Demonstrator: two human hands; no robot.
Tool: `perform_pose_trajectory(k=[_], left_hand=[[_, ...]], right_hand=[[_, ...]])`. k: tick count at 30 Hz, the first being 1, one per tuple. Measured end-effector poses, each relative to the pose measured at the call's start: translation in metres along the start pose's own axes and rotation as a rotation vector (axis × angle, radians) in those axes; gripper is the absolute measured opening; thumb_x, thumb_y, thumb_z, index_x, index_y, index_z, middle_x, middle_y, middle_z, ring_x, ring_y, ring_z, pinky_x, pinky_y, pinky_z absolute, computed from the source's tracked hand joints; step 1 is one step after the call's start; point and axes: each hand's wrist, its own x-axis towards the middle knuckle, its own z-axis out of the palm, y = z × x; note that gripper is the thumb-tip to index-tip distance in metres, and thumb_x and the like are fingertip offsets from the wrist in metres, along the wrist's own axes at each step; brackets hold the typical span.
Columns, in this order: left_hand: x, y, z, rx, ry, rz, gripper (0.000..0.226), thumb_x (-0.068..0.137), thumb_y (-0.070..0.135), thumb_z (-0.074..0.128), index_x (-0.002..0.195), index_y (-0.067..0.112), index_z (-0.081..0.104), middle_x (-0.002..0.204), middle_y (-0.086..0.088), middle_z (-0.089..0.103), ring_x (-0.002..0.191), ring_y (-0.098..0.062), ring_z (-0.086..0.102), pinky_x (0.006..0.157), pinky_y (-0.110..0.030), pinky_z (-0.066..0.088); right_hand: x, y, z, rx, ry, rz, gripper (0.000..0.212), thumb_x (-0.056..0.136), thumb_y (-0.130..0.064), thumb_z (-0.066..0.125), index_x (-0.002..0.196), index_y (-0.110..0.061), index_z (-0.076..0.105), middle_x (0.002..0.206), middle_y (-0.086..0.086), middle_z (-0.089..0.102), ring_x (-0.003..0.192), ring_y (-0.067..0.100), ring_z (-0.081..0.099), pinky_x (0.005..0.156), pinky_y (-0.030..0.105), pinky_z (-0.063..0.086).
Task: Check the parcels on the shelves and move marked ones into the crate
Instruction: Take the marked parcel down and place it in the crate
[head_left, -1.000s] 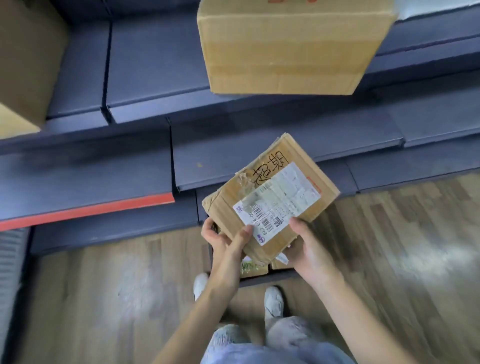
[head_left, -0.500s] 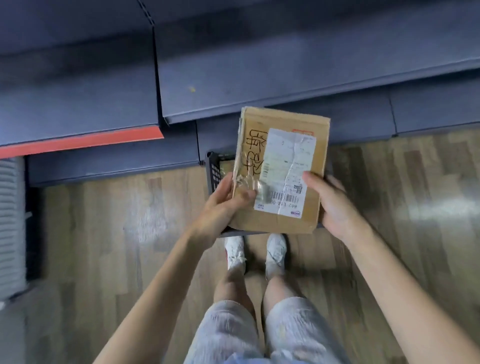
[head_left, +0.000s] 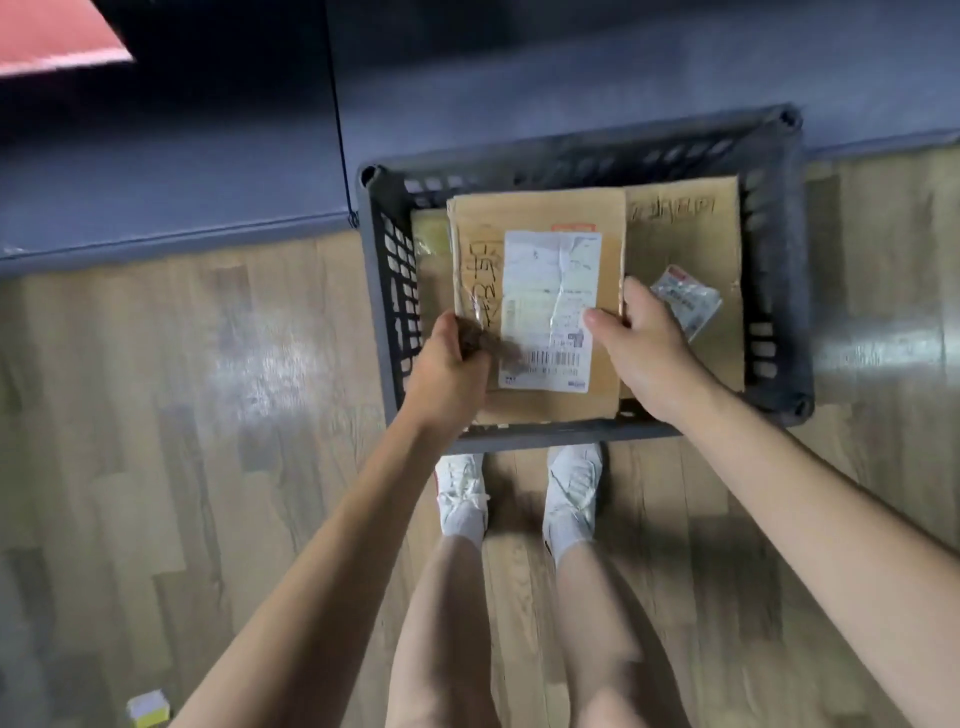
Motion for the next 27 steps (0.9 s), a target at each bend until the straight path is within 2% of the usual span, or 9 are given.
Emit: perform_pose_trajectory(k=[6,9,11,14,17,19,21,24,27], left_hand=[[0.045,-0.042,0.005,0.029,0.043,-0.032,0.033,0.082,-0.006,0.04,0.103,0.017,0.05,0.095,0.0,0.062,0.091,-0.024,0.059,0.088,-0.052,0.049],[0.055,-0.047,0.002,0.168,0.043,-0.063,0.059,0.083,-0.012,0.033,0.135,0.016,0.039,0.127,-0.004,0.054,0.12,-0.023,0.049,0.102,-0.03,0.04],[0.064,-0.049,0.001,0.201,0.051,-0.069,0.067,0.084,-0.013,0.033,0.144,0.017,0.027,0.137,-0.003,0.048,0.127,-0.022,0.044,0.102,-0.028,0.037],[0.079,-0.053,0.002,0.188,0.037,-0.08,0.071,0.084,-0.012,0.036,0.146,0.02,0.021,0.138,-0.006,0.048,0.126,-0.025,0.045,0.107,-0.039,0.038],[0.091,-0.052,0.002,0.184,-0.003,-0.105,0.077,0.08,-0.013,0.036,0.145,0.026,0.019,0.136,-0.005,0.049,0.121,-0.029,0.049,0.102,-0.048,0.042],[0.096,-0.051,0.002,0.2,-0.019,-0.141,0.081,0.083,-0.013,0.035,0.148,0.027,0.008,0.14,-0.006,0.043,0.121,-0.03,0.048,0.102,-0.049,0.042],[0.096,-0.051,0.002,0.206,-0.026,-0.125,0.073,0.084,-0.01,0.04,0.144,0.025,0.016,0.13,-0.005,0.05,0.114,-0.028,0.052,0.097,-0.045,0.046],[0.09,-0.05,-0.001,0.252,-0.041,-0.089,0.056,0.089,0.003,0.048,0.137,0.019,0.025,0.125,-0.008,0.054,0.108,-0.028,0.056,0.093,-0.044,0.048],[0.08,-0.037,-0.012,0.464,-0.084,-0.072,0.065,0.095,0.017,0.044,0.149,0.01,0.008,0.15,-0.015,0.029,0.134,-0.034,0.033,0.112,-0.045,0.028]], right_hand=[[0.048,0.043,0.038,0.009,-0.017,0.079,0.042,0.088,0.003,0.048,0.127,-0.014,0.044,0.117,-0.003,0.057,0.104,0.013,0.055,0.083,0.026,0.048],[0.065,0.059,0.049,-0.021,-0.019,0.06,0.042,0.086,0.006,0.051,0.124,-0.011,0.045,0.126,0.007,0.055,0.112,0.018,0.055,0.093,0.036,0.049],[0.073,0.065,0.052,-0.055,-0.034,0.046,0.043,0.083,0.008,0.053,0.122,-0.011,0.047,0.125,0.007,0.057,0.112,0.019,0.056,0.094,0.041,0.05],[0.087,0.068,0.052,-0.114,-0.059,0.034,0.052,0.083,0.008,0.053,0.129,-0.015,0.045,0.127,0.0,0.058,0.115,0.014,0.054,0.096,0.041,0.049],[0.099,0.069,0.057,-0.152,-0.023,0.056,0.063,0.083,0.004,0.055,0.139,-0.02,0.036,0.131,-0.003,0.056,0.118,0.012,0.053,0.098,0.039,0.048],[0.101,0.069,0.06,-0.179,-0.016,0.068,0.066,0.085,0.001,0.055,0.142,-0.021,0.032,0.135,-0.002,0.052,0.122,0.015,0.051,0.099,0.041,0.047],[0.1,0.069,0.062,-0.209,-0.011,0.078,0.065,0.087,-0.001,0.054,0.143,-0.022,0.029,0.138,-0.001,0.05,0.123,0.016,0.05,0.099,0.04,0.047],[0.09,0.058,0.062,-0.23,0.019,0.087,0.054,0.087,-0.002,0.051,0.137,-0.02,0.04,0.13,-0.002,0.056,0.113,0.016,0.056,0.091,0.036,0.052],[0.074,0.032,0.055,-0.089,0.001,0.095,0.039,0.088,0.0,0.047,0.124,-0.015,0.054,0.113,-0.008,0.064,0.102,0.012,0.06,0.075,0.024,0.053]])
